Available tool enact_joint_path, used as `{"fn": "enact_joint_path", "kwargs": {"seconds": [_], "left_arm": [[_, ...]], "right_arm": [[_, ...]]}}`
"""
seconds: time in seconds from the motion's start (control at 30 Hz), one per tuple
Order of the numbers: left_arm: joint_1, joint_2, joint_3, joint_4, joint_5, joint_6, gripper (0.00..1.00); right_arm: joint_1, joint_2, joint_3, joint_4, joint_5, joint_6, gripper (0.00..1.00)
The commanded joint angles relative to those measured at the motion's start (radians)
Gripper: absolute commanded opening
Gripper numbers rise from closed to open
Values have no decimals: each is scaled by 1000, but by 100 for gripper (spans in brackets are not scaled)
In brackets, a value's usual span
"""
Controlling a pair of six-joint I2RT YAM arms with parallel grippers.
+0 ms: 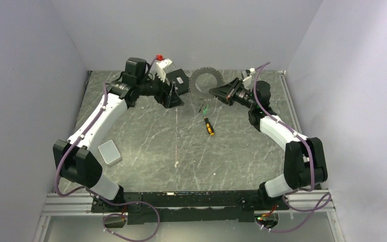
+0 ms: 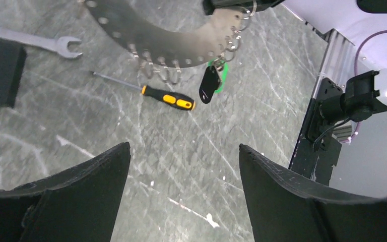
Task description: Remove the keys from the keyring
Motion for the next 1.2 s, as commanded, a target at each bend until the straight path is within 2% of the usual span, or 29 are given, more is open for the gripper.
{"fn": "enact_joint_path", "kwargs": {"seconds": [0.0, 0.13, 0.33, 0.4, 0.7, 1.17], "left_arm": [[-15, -5, -94, 218, 107, -37, 83], [-32, 23, -171, 399, 178, -111, 80], [-36, 89, -310, 886, 231, -333, 73], [-45, 109, -332, 983, 214, -374, 72], [-103, 180, -335, 1083, 158, -369, 66], [-144, 275, -229, 999, 124, -354, 56]], "right_arm": [[-1, 20, 58, 97, 73, 110, 0], [1, 22, 70, 87, 94, 120, 0], [1, 12, 64, 84, 116, 137, 0], [1, 10, 64, 79, 123, 141, 0], [4, -12, 40, 97, 142, 161, 0], [13, -17, 31, 120, 148, 176, 0]]}}
